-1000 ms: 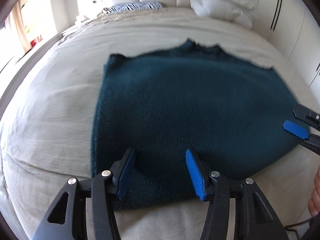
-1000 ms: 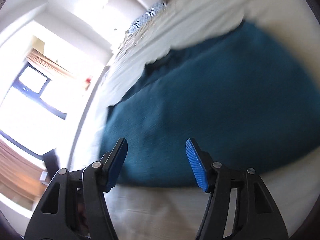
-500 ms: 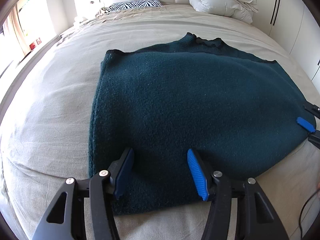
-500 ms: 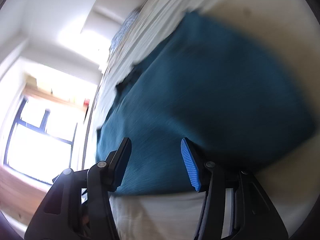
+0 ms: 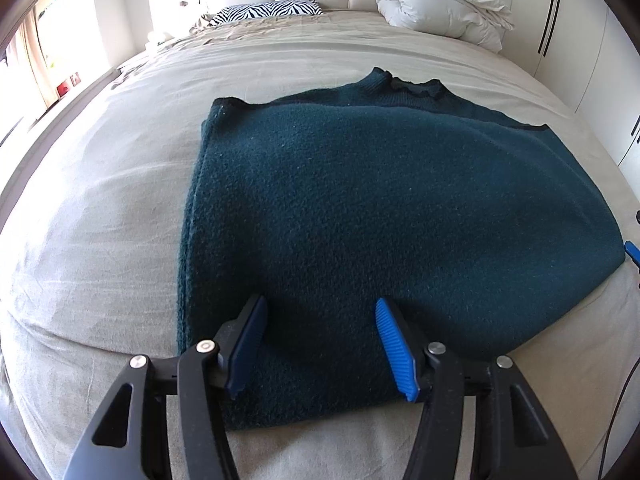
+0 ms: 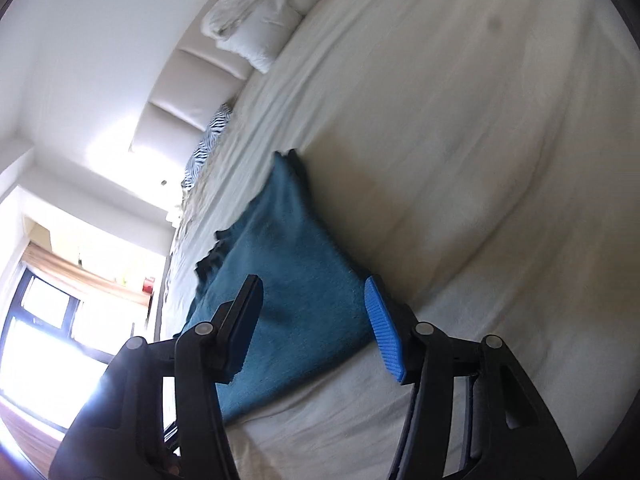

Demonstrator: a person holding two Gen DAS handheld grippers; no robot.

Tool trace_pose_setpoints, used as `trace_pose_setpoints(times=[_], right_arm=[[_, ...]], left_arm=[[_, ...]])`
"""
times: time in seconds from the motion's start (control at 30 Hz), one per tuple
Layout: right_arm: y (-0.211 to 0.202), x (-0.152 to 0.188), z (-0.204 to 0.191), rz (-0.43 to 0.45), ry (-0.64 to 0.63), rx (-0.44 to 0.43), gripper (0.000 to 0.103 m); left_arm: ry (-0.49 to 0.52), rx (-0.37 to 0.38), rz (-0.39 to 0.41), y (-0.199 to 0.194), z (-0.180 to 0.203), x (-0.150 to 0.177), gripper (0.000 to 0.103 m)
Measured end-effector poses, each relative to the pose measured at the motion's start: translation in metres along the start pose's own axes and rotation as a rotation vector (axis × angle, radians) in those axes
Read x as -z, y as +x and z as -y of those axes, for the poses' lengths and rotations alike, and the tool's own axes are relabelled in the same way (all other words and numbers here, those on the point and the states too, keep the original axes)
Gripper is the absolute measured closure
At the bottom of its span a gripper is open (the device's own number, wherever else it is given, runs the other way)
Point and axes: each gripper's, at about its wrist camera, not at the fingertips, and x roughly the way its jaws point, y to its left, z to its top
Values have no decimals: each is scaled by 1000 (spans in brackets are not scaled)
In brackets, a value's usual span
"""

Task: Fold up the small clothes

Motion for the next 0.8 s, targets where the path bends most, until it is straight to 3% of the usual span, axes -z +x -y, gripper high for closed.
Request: trace_pose_setpoints(times=[0.23,0.47,0.63,0.8], right_arm=[[42,40,-72,-153,-95,-114,50],[108,73,-133,-271,-173,-162,50],[161,69,-164,-322,-166,-202,50],[212,57,-174,-358,-124,-227,50]], left_arm=[[-132,140,33,-21,-24,-4,43],[-141,216,97,-17,-28,-43,44],[-129,216,147,1,-27,-80,43],[-170,194,120,32,-45,-92,43]])
